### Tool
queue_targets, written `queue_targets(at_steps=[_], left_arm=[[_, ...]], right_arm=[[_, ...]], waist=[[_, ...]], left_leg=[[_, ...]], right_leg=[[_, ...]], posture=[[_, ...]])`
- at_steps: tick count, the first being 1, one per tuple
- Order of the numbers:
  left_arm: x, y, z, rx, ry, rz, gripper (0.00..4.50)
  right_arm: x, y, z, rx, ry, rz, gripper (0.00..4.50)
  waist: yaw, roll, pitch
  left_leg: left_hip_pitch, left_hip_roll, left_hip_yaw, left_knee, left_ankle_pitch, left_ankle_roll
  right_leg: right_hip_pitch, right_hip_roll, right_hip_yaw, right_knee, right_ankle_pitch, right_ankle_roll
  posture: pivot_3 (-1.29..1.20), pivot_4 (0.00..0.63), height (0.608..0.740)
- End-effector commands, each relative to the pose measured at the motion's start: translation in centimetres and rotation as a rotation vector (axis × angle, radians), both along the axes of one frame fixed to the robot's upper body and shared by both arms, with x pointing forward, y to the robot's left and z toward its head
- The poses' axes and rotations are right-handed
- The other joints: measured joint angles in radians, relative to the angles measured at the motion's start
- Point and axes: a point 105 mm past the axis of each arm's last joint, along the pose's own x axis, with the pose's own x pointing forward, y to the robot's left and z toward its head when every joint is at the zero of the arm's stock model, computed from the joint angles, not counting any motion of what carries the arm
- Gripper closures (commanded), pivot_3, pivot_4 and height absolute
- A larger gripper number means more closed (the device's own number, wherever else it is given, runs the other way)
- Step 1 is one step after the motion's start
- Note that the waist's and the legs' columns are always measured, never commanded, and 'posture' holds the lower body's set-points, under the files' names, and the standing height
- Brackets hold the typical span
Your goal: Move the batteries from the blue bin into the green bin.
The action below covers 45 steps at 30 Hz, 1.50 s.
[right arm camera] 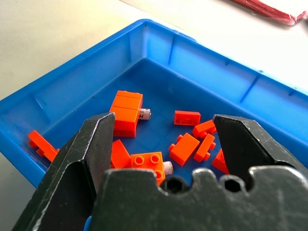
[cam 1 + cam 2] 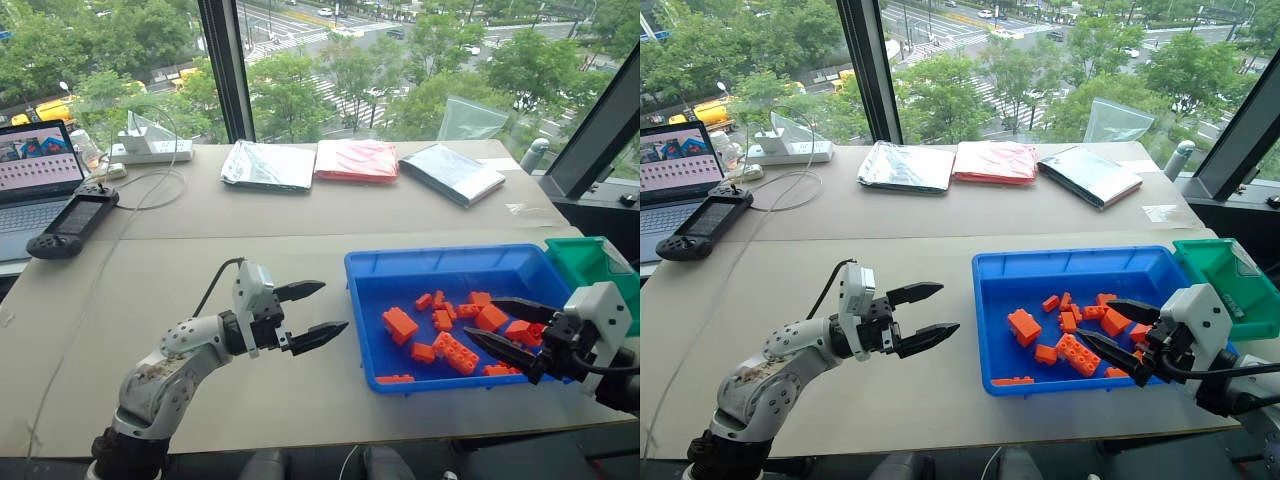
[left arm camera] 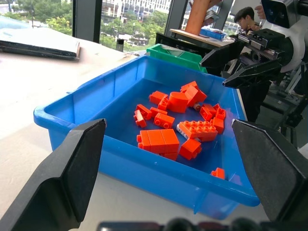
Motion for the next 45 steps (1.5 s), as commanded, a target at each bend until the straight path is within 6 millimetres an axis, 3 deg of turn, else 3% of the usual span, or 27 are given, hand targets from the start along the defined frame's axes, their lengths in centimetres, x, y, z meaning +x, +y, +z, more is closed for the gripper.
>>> queue_targets(at_steps=[1, 9, 18, 22, 33, 45], left_arm=[[-0.2, -0.4, 1.3, -0.033, -0.049, -0.024, 0.0], [-0.6, -0.9, 1.9, -0.04, -0.067, -0.061, 0.0], [-0.7, -0.9, 2.1, -0.041, -0.063, -0.091, 0.0], [-1.1, -0.9, 1.9, -0.04, -0.046, -0.136, 0.0], [-2.0, -1.2, 1.8, -0.059, -0.088, -0.183, 0.0], [-2.3, -1.7, 1.8, -0.059, -0.089, -0.192, 0.0]], right_arm=[[-0.3, 0.1, 1.0, -0.003, -0.046, 0.005, 0.71], [-0.2, -0.8, 0.7, -0.033, -0.047, -0.05, 0.71], [2.2, -7.5, -0.3, -0.235, 0.052, -0.423, 0.71], [2.0, -8.6, -2.1, -0.33, 0.151, -0.457, 0.71], [2.5, -9.8, -3.4, -0.475, 0.267, -0.411, 0.71], [3.9, -8.5, -2.8, -0.517, 0.282, -0.234, 0.71]], waist=[[0.0, 0.0, 0.0], [0.003, 0.0, 0.0], [0.005, 0.0, 0.0], [0.005, 0.0, 0.0], [0.004, 0.0, 0.0], [-0.002, 0.0, 0.0]], left_leg=[[0.0, 0.0, 0.0, 0.0, 0.0, 0.0], [0.001, 0.0, 0.0, 0.0, 0.0, 0.0], [0.002, -0.001, 0.0, 0.0, 0.0, 0.0], [0.002, -0.001, 0.001, 0.0, 0.0, 0.0], [0.002, -0.001, 0.002, 0.0, 0.0, 0.0], [0.005, 0.0, 0.001, 0.0, -0.001, 0.001]], right_leg=[[0.0, 0.0, 0.0, 0.0, 0.0, 0.0], [0.001, 0.0, 0.0, 0.0, 0.0, 0.0], [0.002, 0.0, 0.0, -0.001, 0.0, 0.0], [0.002, 0.0, 0.0, -0.001, 0.0, 0.0], [0.004, 0.0, 0.0, -0.002, 0.0, 0.0], [0.006, 0.0, -0.001, -0.003, -0.001, 0.001]], posture=[[0.0, 0.15, 0.74], [0.0, 0.15, 0.74], [0.0, 0.15, 0.74], [0.0, 0.15, 0.74], [0.0, 0.15, 0.74], [0.0, 0.15, 0.74]])
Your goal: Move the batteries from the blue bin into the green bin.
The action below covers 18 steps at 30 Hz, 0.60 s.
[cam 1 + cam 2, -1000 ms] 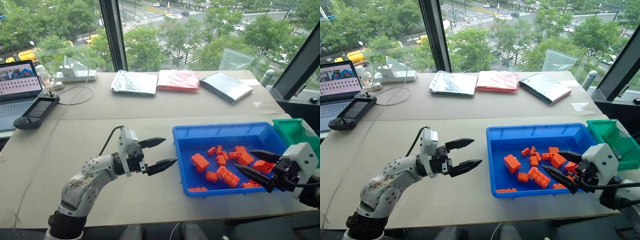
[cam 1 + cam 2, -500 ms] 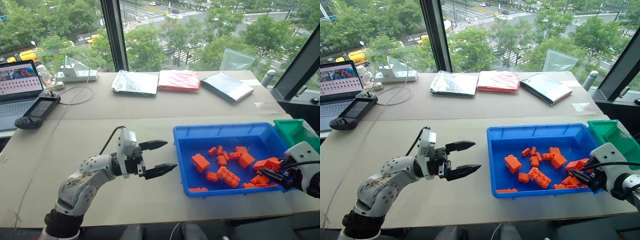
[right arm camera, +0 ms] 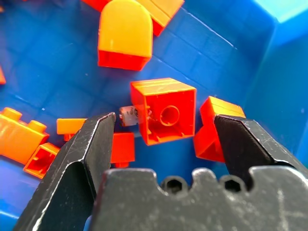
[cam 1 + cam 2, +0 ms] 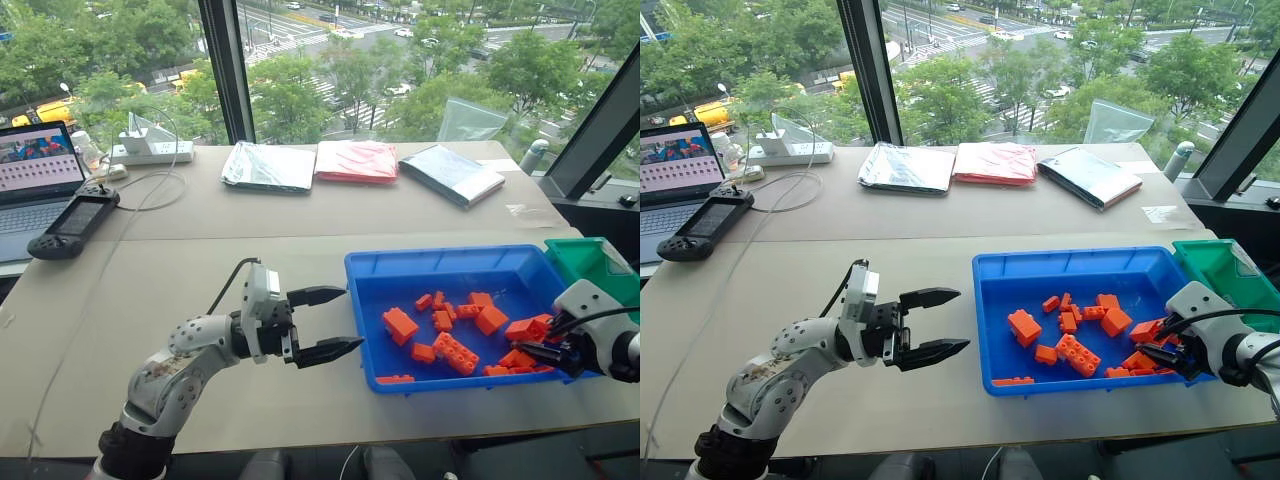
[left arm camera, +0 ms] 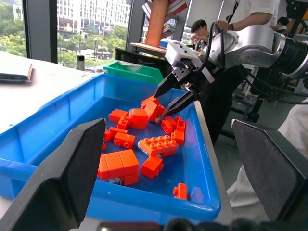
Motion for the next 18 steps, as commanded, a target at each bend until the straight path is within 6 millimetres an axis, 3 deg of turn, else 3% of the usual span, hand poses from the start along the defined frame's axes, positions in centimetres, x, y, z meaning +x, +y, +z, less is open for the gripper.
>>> queue_targets(at_steps=[1, 18], left_arm=[[-0.5, -0.1, 0.8, -0.011, -0.043, -0.009, 0.0], [-0.6, -0.1, 0.5, -0.024, -0.029, 0.027, 0.0]], right_arm=[[0.7, 0.3, 1.5, -0.044, -0.003, 0.09, 0.71], [1.9, -0.4, 0.0, -0.037, 0.117, 0.144, 0.71]], waist=[[-0.001, 0.0, 0.0], [-0.001, 0.001, 0.0]], left_leg=[[0.0, 0.0, 0.0, 0.0, 0.0, 0.0], [0.001, 0.0, -0.001, 0.0, 0.0, 0.001]], right_leg=[[0.0, 0.0, 0.0, 0.0, 0.0, 0.0], [0.001, 0.0, 0.0, -0.001, 0.0, 0.0]], posture=[[0.0, 0.15, 0.74], [0.0, 0.15, 0.74]])
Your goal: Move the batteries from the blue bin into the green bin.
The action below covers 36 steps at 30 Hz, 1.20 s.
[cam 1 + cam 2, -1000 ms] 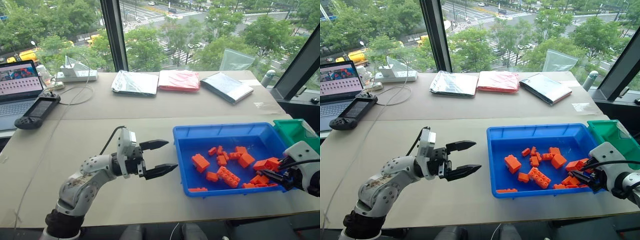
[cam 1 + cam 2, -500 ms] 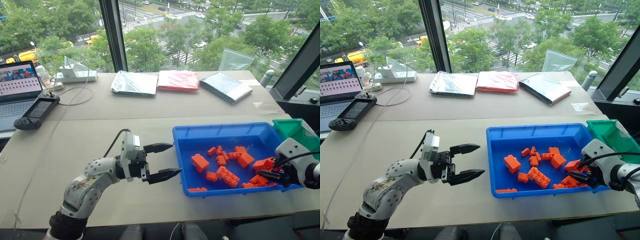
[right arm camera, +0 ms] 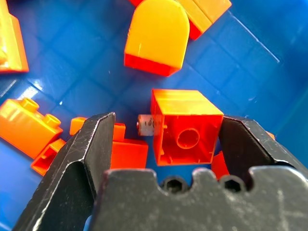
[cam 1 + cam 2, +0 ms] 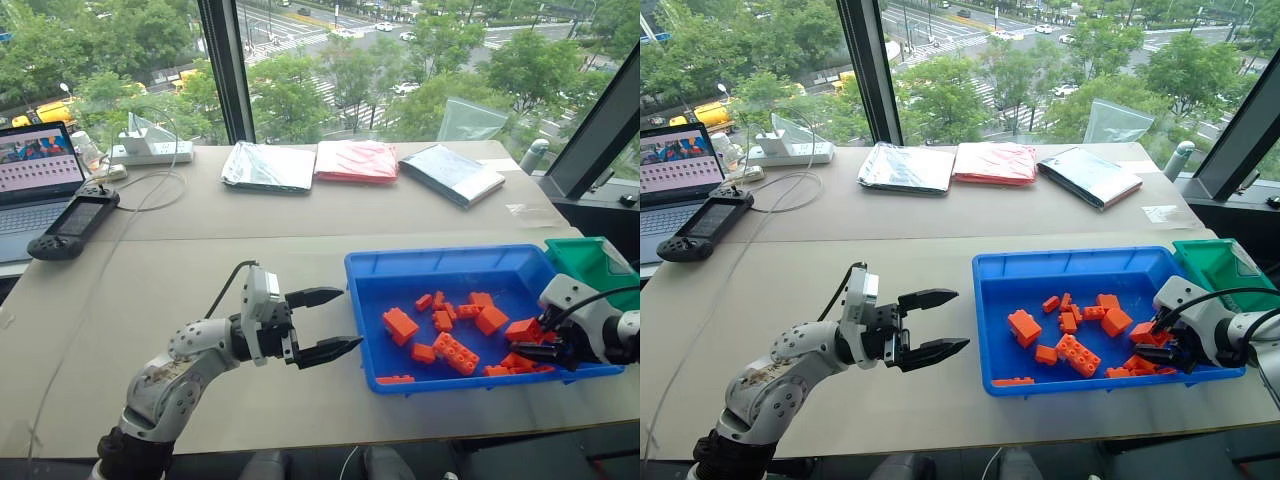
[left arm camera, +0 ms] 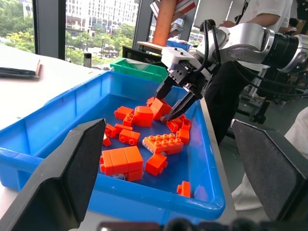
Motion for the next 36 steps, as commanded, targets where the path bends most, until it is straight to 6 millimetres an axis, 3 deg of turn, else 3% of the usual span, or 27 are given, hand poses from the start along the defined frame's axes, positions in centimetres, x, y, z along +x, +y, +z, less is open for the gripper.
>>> queue_targets(at_steps=[1, 3, 8, 14, 17, 23, 29, 31, 36], left_arm=[[-0.6, -0.2, 0.8, -0.021, -0.049, -0.012, 0.0], [-0.6, -0.2, 0.8, -0.02, -0.05, -0.013, 0.0], [-0.6, -0.3, 0.6, -0.018, -0.047, -0.018, 0.0], [-0.7, -0.3, 0.5, -0.015, -0.047, -0.026, 0.0], [-0.7, -0.3, 0.4, -0.012, -0.047, -0.03, 0.0], [-0.8, -0.3, 0.4, -0.006, -0.052, -0.031, 0.0], [-0.7, -0.3, 0.5, -0.001, -0.055, -0.023, 0.0], [-0.7, -0.3, 0.5, -0.002, -0.057, -0.021, 0.0], [-0.6, -0.3, 0.6, -0.002, -0.057, -0.02, 0.0]], right_arm=[[0.5, -0.1, 1.1, -0.017, -0.041, 0.013, 0.95], [0.6, -0.1, 1.2, -0.018, -0.046, 0.013, 1.34], [0.6, -0.3, 1.5, -0.016, -0.062, 0.004, 3.02], [0.6, -0.4, 2.3, -0.019, -0.08, 0.0, 3.06], [2.1, -0.4, 5.1, -0.011, -0.198, -0.048, 3.06], [4.5, -0.9, 7.0, 0.024, -0.316, -0.162, 3.06], [6.7, -0.9, 6.6, 0.078, -0.38, -0.245, 3.06], [7.6, -0.6, 6.4, 0.117, -0.421, -0.264, 2.05], [7.7, 0.0, 6.8, 0.111, -0.442, -0.247, 0.41]], waist=[[0.0, 0.0, 0.0], [0.0, 0.0, 0.0], [0.0, 0.0, 0.0], [0.0, 0.0, 0.0], [0.0, 0.001, 0.0], [-0.002, 0.002, 0.0], [0.002, 0.002, 0.0], [-0.001, 0.002, 0.0], [0.0, 0.003, 0.0]], left_leg=[[0.0, 0.0, 0.0, 0.0, 0.0, 0.0], [0.0, 0.0, 0.0, 0.0, 0.0, 0.0], [0.0, 0.0, 0.0, 0.0, 0.0, 0.0], [0.0, 0.0, 0.0, 0.0, 0.0, 0.0], [0.0, 0.0, 0.0, 0.0, 0.0, 0.0], [0.001, 0.001, 0.0, -0.001, 0.0, 0.0], [0.0, 0.0, 0.0, -0.001, 0.0, 0.0], [0.0, 0.0, 0.0, -0.001, 0.0, 0.0], [-0.001, 0.0, 0.0, -0.001, 0.0, 0.0]], right_leg=[[0.0, 0.0, 0.0, 0.0, 0.0, 0.0], [0.0, 0.0, 0.0, 0.0, 0.0, 0.0], [0.0, 0.0, 0.0, 0.0, 0.0, 0.0], [0.0, 0.0, 0.0, 0.0, 0.0, 0.0], [0.0, 0.0, 0.0, 0.0, 0.0, 0.0], [0.0, 0.001, 0.001, 0.0, 0.0, 0.0], [0.0, 0.0, 0.0, -0.001, 0.0, 0.0], [0.0, 0.0, 0.0, -0.001, 0.0, 0.0], [0.0, -0.001, 0.0, -0.001, 0.0, 0.0]], posture=[[0.0, 0.15, 0.74], [0.0, 0.15, 0.74], [0.0, 0.15, 0.74], [0.0, 0.15, 0.74], [0.0, 0.15, 0.74], [0.0, 0.15, 0.74], [0.0, 0.15, 0.74], [0.0, 0.15, 0.74], [0.0, 0.15, 0.74]])
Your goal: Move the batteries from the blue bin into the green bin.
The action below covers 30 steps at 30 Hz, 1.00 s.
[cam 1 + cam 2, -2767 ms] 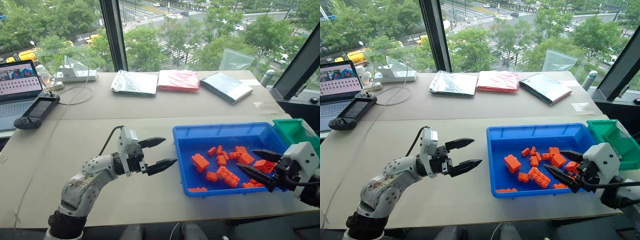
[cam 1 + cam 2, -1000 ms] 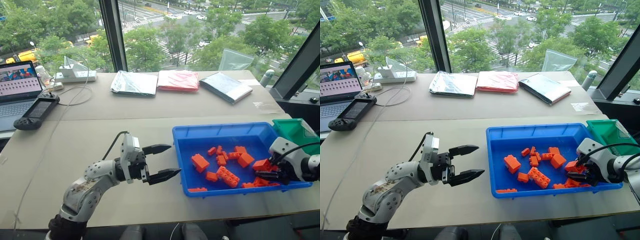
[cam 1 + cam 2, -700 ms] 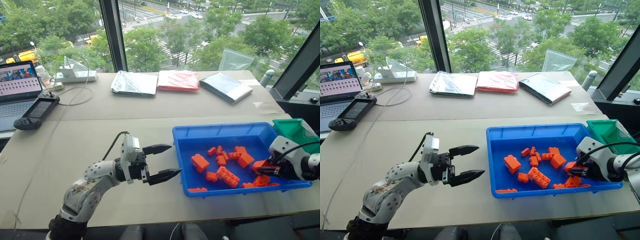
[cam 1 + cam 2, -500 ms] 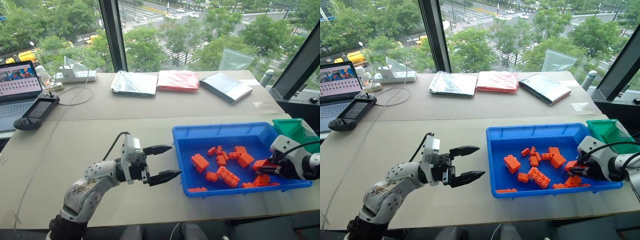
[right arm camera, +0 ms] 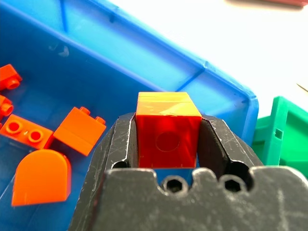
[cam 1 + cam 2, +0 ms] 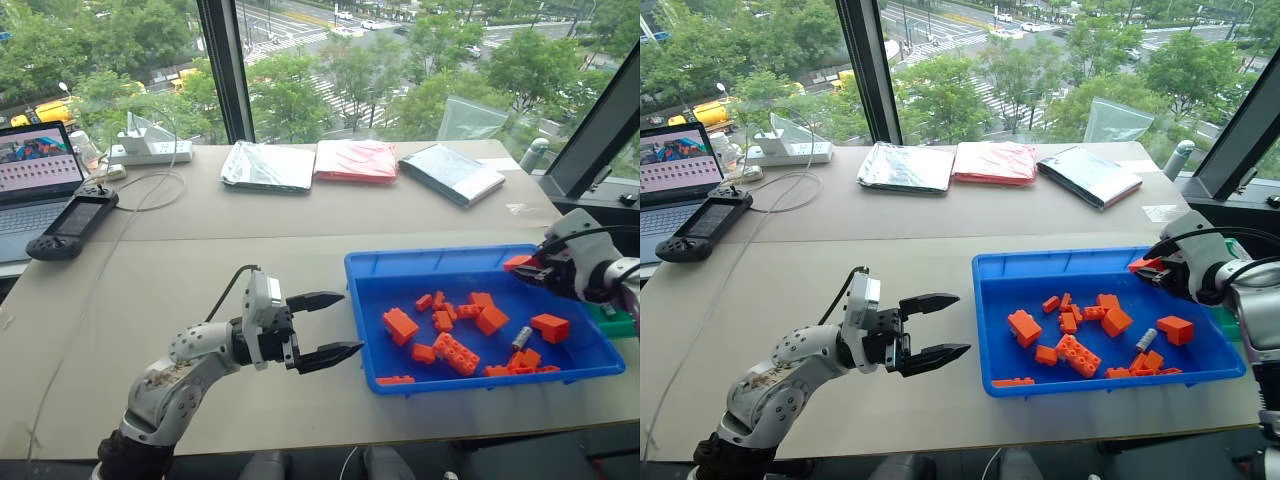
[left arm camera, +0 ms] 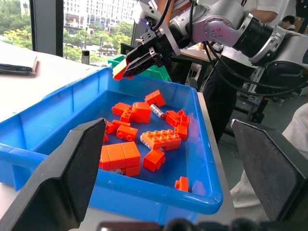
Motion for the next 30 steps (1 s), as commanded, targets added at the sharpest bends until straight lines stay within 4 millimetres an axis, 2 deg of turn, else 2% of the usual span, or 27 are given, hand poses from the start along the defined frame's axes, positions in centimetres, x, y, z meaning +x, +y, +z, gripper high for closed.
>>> queue_targets(at_steps=[1, 4, 9, 12, 15, 17, 30], left_arm=[[-0.3, -0.1, 0.9, -0.012, -0.053, -0.012, 0.0], [-0.3, -0.2, 0.9, -0.015, -0.052, -0.015, 0.0], [-0.4, -0.3, 0.9, -0.018, -0.048, -0.014, 0.0], [-0.4, -0.4, 0.8, -0.019, -0.044, -0.016, 0.0], [-0.5, -0.5, 0.9, -0.018, -0.042, -0.018, 0.0], [-0.5, -0.5, 0.9, -0.017, -0.043, -0.019, 0.0], [-0.2, -0.5, 1.1, -0.013, -0.048, -0.008, 0.0]], right_arm=[[-0.8, -0.3, 2.9, -0.064, -0.052, 0.015, 0.13], [-3.3, -0.6, 3.1, -0.051, 0.044, 0.026, 0.06], [-7.7, 1.2, 1.6, -0.065, 0.187, 0.144, 0.06], [-8.9, 1.5, 0.5, -0.057, 0.246, 0.144, 0.06], [-9.5, 2.1, -0.8, -0.062, 0.288, 0.177, 0.06], [-9.5, 1.7, -1.5, -0.085, 0.306, 0.165, 0.06], [-7.1, -0.5, -4.5, -0.152, 0.374, 0.122, 0.06]], waist=[[0.0, 0.0, 0.0], [0.011, 0.002, 0.0], [0.012, 0.002, 0.0], [0.006, 0.002, 0.0], [0.0, 0.002, 0.0], [0.0, 0.002, 0.0], [0.0, 0.002, 0.0]], left_leg=[[0.0, 0.0, 0.0, 0.0, 0.0, 0.0], [-0.001, 0.0, -0.001, 0.0, 0.0, 0.001], [-0.001, 0.001, -0.001, 0.0, -0.001, 0.002], [0.0, 0.001, 0.0, 0.0, -0.001, 0.002], [0.0, 0.0, 0.0, 0.001, -0.001, 0.002], [0.001, 0.0, 0.0, 0.001, -0.001, 0.002], [0.0, 0.0, 0.0, 0.0, -0.001, 0.002]], right_leg=[[0.0, 0.0, 0.0, 0.0, 0.0, 0.0], [0.0, -0.001, 0.0, 0.0, 0.0, 0.001], [0.001, 0.0, -0.001, -0.003, 0.0, 0.001], [0.002, 0.0, 0.0, -0.003, 0.0, 0.001], [0.002, 0.0, 0.0, -0.002, 0.0, 0.001], [0.002, 0.001, 0.0, -0.003, 0.0, 0.001], [0.002, 0.0, 0.0, -0.004, 0.0, 0.001]], posture=[[0.0, 0.15, 0.74], [0.0, 0.15, 0.74], [0.0, 0.15, 0.74], [0.0, 0.15, 0.74], [0.0, 0.15, 0.74], [0.0, 0.15, 0.74], [0.0, 0.15, 0.74]])
